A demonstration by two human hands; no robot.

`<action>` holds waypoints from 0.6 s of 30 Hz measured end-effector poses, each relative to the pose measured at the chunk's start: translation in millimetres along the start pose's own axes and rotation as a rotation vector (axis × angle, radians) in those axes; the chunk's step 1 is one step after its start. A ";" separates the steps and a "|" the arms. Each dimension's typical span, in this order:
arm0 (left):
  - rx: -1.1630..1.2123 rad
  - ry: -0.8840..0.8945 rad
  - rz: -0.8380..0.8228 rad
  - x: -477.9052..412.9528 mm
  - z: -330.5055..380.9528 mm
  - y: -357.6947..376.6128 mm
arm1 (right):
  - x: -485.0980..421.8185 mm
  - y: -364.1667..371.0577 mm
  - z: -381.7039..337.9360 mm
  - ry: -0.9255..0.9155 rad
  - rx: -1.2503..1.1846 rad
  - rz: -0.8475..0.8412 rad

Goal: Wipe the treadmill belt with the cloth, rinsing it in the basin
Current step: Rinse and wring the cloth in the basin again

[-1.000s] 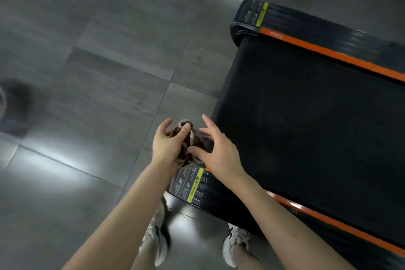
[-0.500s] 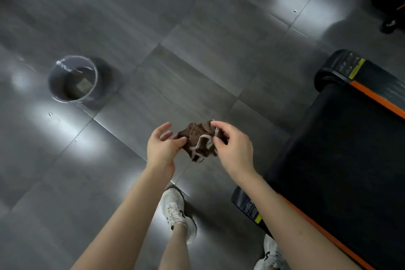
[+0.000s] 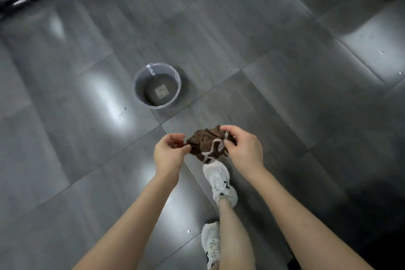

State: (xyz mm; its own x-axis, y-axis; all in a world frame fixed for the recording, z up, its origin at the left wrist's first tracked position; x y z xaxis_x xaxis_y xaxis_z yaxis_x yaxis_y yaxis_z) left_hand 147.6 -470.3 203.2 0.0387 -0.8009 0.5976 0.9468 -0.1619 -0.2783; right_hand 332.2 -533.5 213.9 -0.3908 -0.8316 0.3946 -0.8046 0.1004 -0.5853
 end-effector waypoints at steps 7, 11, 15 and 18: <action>-0.011 -0.105 0.160 -138.3 45.2 -25.3 | -158.1 86.3 -40.2 0.014 0.061 -0.253; -0.021 -0.116 0.252 -227.9 50.0 -43.8 | -259.2 140.7 -57.6 -0.021 0.126 -0.348; 0.075 -0.123 0.386 -316.1 29.3 -74.8 | -334.5 208.9 -74.9 -0.096 0.167 -0.424; 0.187 -0.131 0.444 -378.6 3.8 -93.4 | -377.6 263.3 -73.8 -0.167 0.231 -0.488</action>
State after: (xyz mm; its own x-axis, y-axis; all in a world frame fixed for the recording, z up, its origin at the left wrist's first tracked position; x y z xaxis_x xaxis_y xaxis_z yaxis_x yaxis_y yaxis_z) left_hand 45.8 -149.8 5.7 0.4796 -0.6880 0.5446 0.8704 0.2939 -0.3951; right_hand 234.9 -152.7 -37.0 0.0927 -0.8285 0.5522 -0.7480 -0.4240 -0.5106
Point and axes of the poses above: each hand's wrist, its own x-axis away from the middle knuckle, its own y-axis out of the palm, z = x × y, the point moved 6 cm from there along -x, towards the middle knuckle, and after that the axes turned 3 degrees about -z, right-handed, at the moved point
